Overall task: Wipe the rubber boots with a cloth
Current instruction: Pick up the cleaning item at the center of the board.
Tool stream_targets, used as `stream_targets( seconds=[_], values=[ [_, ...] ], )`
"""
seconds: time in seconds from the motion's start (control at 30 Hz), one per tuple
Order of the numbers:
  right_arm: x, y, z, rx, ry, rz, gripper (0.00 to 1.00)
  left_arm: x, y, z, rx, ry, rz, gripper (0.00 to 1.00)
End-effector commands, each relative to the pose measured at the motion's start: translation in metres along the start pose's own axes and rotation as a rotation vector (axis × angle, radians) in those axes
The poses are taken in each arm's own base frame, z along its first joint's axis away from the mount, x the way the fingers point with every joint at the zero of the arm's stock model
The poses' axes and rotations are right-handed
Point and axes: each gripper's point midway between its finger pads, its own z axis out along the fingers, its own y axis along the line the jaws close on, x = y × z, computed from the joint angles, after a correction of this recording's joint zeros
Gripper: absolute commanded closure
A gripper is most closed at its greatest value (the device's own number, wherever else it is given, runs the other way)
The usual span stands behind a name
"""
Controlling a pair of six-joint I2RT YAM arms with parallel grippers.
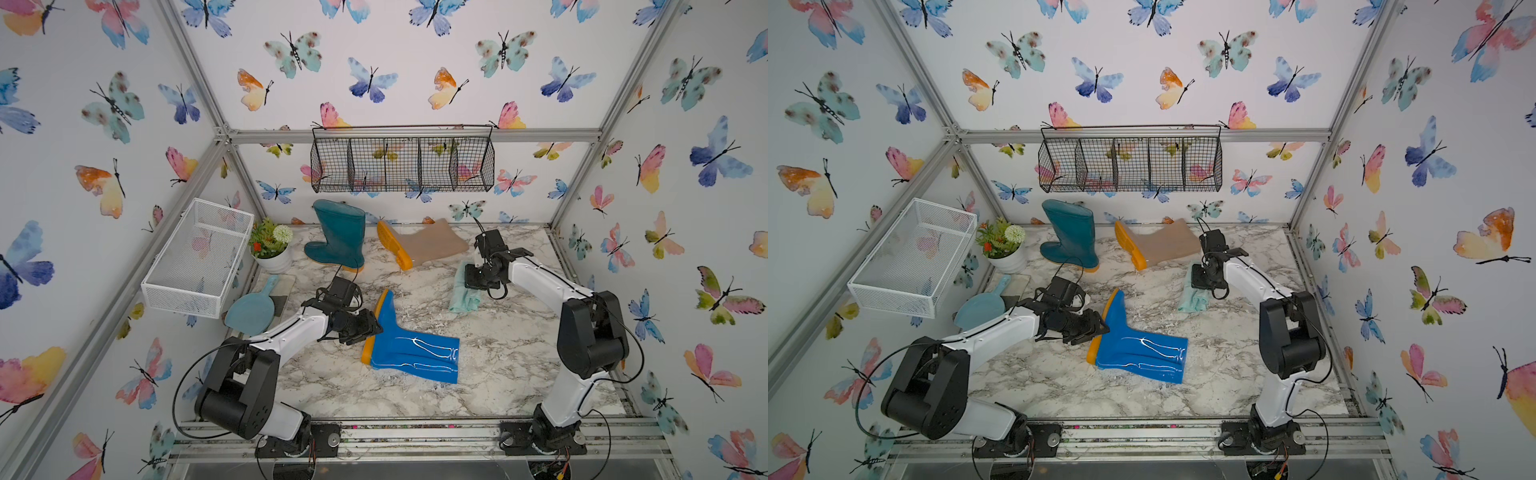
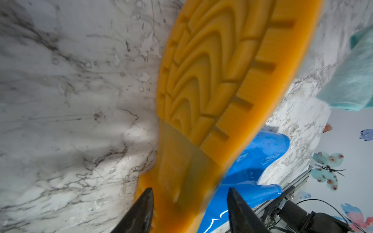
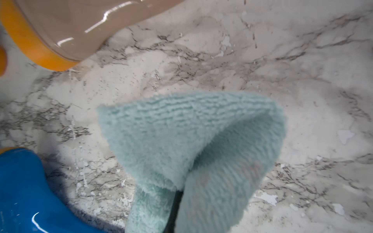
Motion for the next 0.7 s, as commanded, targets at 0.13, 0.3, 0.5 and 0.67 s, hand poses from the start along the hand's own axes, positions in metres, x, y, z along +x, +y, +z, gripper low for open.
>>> stream_targets(
  seconds=[0.13,0.3,0.5,0.67],
  values=[
    [0.023,0.038,-0.043,-0.079,-0.005,-0.057,0.97,-0.005,-0.017,0.005,0.142,-0.055,-0.165,0.78],
    [0.029,0.069,-0.068,-0.119,-0.026,-0.128,0.97,-0.023,-0.037,-0.003,0.165,-0.105,-0.162,0.73],
    [0.070,0.129,-0.042,-0.170,0.076,-0.310,0.98,-0.036,-0.041,-0.008,0.044,-0.085,-0.061,0.48],
    [0.119,0.179,-0.003,-0.227,0.161,-0.432,0.92,-0.025,-0.036,-0.004,0.052,-0.056,-0.075,0.48]
  ],
)
